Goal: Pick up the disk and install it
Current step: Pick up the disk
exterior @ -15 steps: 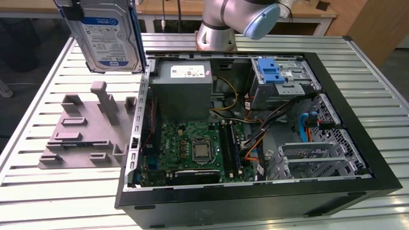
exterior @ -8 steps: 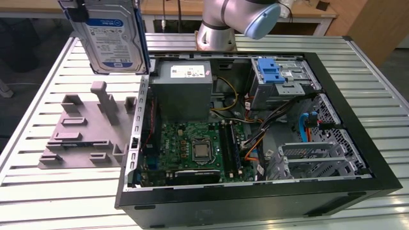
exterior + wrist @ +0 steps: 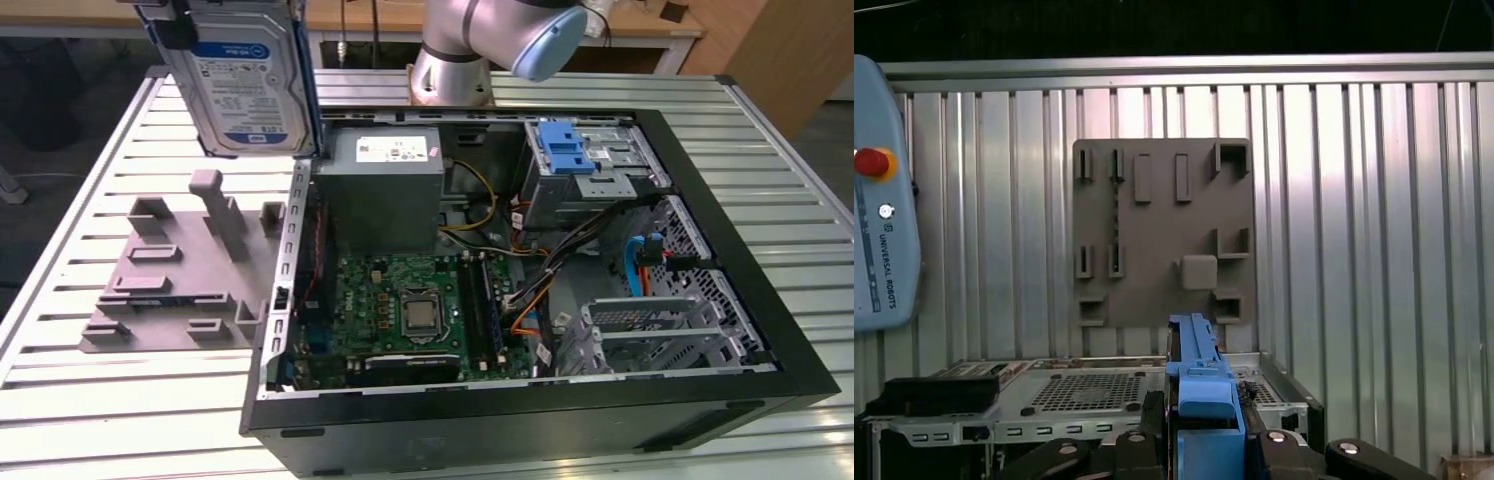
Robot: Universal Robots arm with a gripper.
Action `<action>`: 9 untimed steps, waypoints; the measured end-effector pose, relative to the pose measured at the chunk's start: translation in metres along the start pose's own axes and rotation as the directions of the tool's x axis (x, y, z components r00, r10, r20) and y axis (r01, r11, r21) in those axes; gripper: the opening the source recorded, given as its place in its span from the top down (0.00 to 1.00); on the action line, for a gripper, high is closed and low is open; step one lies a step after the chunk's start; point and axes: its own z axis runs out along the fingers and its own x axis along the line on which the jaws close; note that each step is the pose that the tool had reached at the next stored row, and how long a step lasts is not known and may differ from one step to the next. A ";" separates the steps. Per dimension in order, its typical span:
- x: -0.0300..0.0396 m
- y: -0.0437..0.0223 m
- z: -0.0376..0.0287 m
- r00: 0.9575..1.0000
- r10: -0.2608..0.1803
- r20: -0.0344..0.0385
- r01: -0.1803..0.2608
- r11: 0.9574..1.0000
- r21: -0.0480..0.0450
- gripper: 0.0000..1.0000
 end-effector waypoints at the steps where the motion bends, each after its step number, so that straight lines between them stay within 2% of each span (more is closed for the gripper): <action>1: 0.0004 -0.0012 0.0000 1.000 0.000 0.000 0.000 1.000 0.000 0.64; 9: 0.0038 -0.0114 0.0001 1.000 0.001 0.000 -0.001 1.000 0.000 0.64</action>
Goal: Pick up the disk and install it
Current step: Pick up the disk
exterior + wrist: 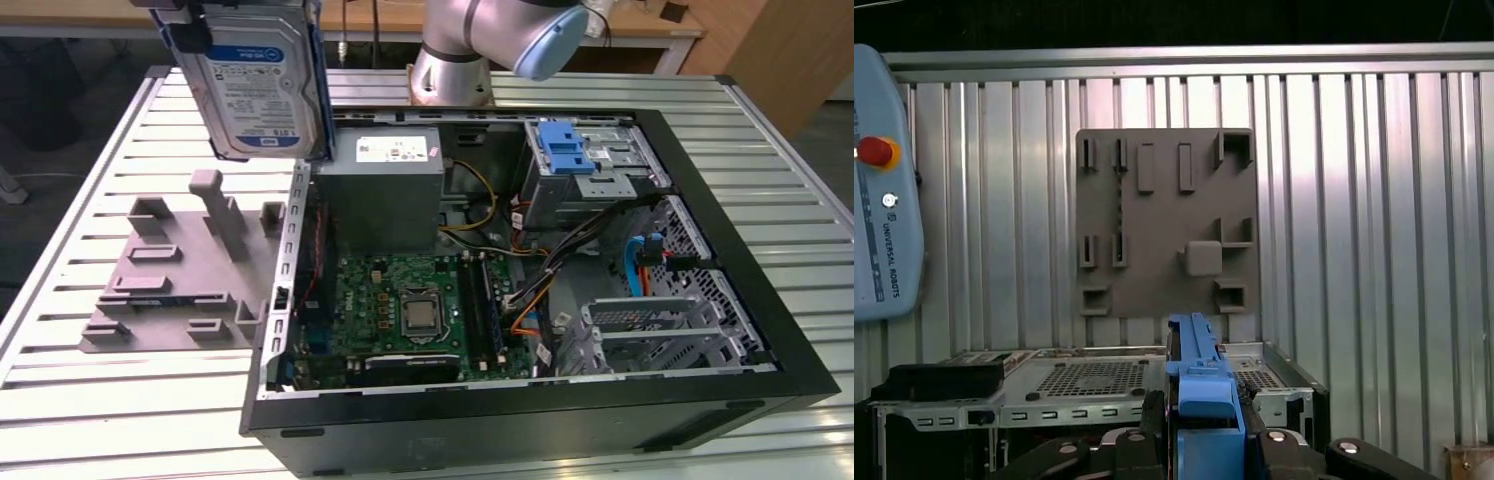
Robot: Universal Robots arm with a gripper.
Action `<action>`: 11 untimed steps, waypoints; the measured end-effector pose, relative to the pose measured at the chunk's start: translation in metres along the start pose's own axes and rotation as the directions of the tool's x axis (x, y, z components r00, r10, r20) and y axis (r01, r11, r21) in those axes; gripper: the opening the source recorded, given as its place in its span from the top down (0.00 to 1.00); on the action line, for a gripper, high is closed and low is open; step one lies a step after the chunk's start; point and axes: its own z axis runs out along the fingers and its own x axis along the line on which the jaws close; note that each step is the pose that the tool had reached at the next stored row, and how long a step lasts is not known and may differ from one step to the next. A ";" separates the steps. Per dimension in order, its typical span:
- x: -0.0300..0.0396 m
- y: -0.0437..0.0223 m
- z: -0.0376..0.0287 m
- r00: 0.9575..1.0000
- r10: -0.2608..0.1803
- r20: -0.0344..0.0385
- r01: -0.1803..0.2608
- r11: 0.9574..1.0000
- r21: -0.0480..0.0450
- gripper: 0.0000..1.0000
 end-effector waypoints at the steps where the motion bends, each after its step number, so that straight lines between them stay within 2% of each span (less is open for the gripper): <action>1: 0.0004 -0.0013 0.0000 1.000 0.000 0.000 0.000 1.000 0.000 0.64; 11: 0.0037 -0.0147 0.0001 1.000 0.001 0.000 -0.001 1.000 0.000 0.64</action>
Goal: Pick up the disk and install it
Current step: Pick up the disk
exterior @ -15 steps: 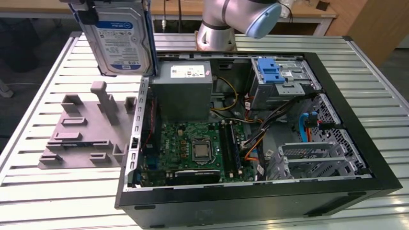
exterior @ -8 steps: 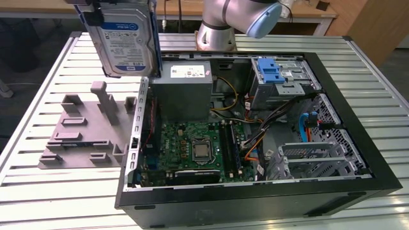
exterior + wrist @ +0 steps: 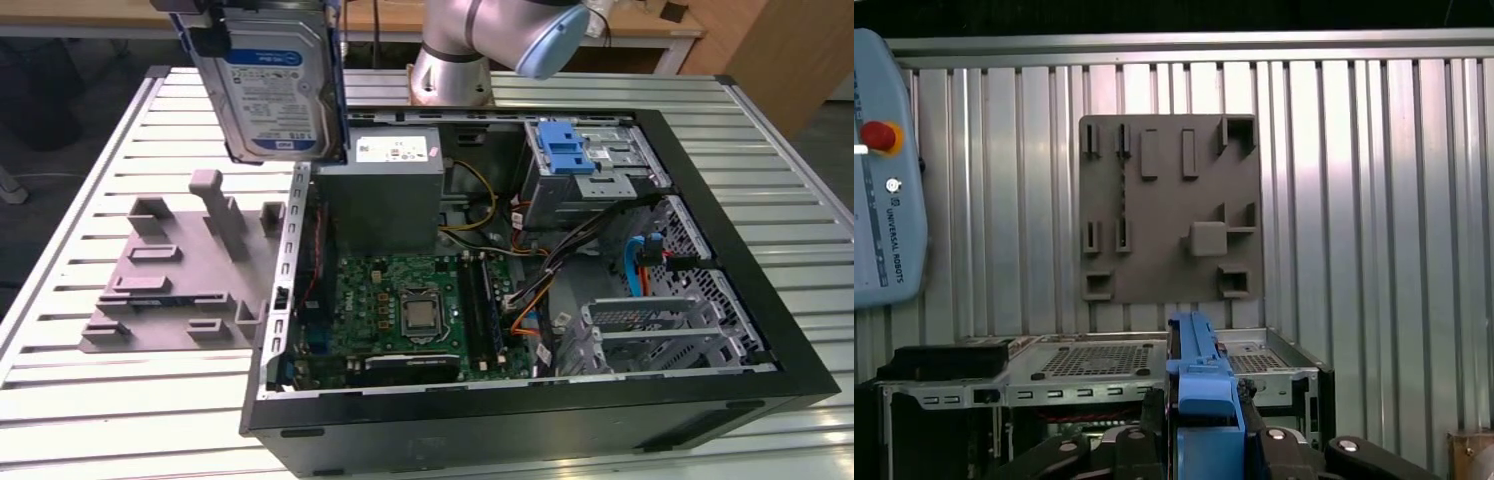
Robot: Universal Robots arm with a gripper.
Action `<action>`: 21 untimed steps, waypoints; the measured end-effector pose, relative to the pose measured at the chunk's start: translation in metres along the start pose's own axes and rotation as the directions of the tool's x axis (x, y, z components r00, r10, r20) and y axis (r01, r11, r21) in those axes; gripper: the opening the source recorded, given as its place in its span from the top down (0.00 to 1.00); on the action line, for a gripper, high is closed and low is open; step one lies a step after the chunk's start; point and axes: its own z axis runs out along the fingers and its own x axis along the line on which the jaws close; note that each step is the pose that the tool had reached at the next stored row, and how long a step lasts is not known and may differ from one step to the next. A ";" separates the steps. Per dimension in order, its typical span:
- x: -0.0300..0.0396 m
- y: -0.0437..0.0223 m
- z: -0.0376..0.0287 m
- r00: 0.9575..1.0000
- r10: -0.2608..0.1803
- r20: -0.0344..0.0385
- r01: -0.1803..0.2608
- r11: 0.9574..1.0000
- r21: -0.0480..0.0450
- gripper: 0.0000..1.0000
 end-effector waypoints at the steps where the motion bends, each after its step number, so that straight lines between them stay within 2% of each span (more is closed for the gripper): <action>1: 0.0002 -0.0015 0.0000 1.000 0.000 0.000 0.000 1.000 0.000 0.64; 21: 0.0047 -0.0309 0.0000 1.000 0.003 0.000 -0.003 1.000 0.000 0.64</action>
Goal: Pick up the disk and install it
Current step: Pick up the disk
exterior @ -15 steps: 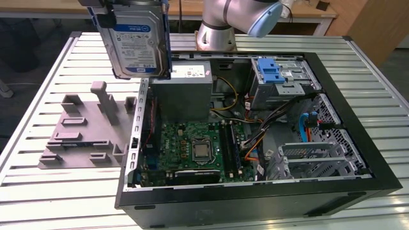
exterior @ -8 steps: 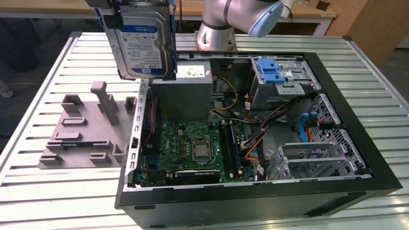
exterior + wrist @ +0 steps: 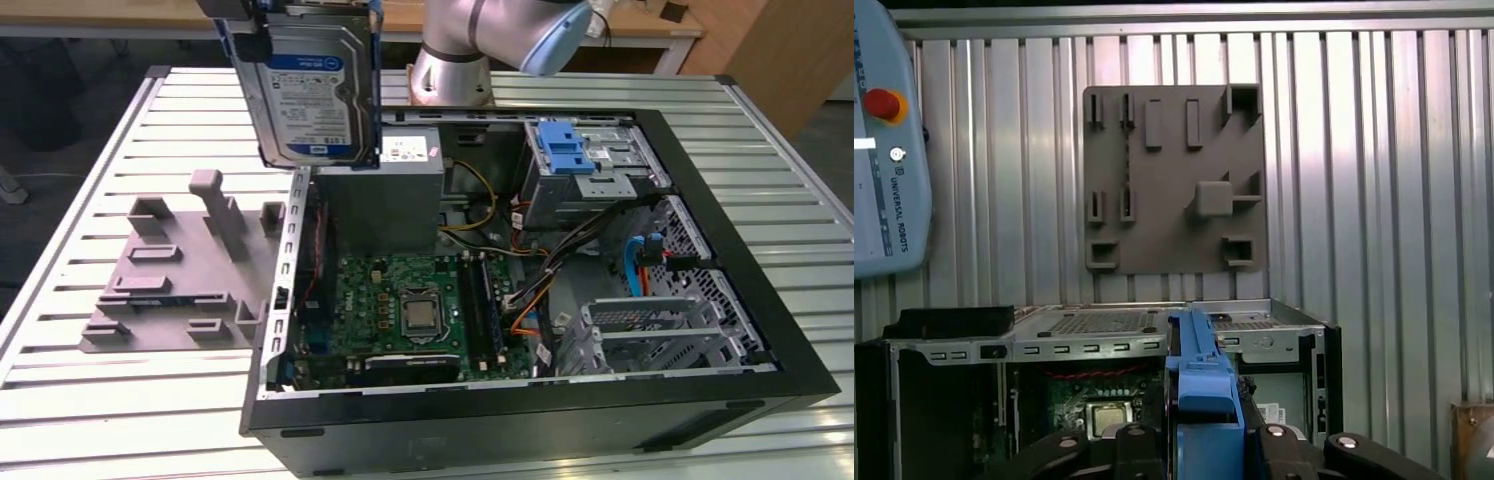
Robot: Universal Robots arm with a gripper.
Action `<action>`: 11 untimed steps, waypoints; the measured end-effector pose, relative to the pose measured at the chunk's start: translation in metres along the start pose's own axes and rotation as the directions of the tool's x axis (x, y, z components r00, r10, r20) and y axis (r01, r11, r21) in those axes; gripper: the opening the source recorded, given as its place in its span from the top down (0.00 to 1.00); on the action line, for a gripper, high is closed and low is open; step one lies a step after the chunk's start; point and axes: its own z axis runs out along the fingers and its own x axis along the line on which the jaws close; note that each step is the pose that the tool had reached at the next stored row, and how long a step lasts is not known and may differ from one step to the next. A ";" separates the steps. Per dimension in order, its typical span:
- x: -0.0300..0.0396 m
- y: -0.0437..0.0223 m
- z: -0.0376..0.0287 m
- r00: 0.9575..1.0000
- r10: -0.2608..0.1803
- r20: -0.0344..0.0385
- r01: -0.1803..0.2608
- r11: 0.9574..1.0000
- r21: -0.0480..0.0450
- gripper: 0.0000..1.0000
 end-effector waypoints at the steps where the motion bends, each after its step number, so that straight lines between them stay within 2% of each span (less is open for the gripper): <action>1: 0.0002 -0.0015 0.0001 1.000 0.000 0.000 0.000 1.000 0.000 0.64; 11: 0.0026 -0.0159 0.0001 1.000 0.002 0.000 -0.002 1.000 0.000 0.64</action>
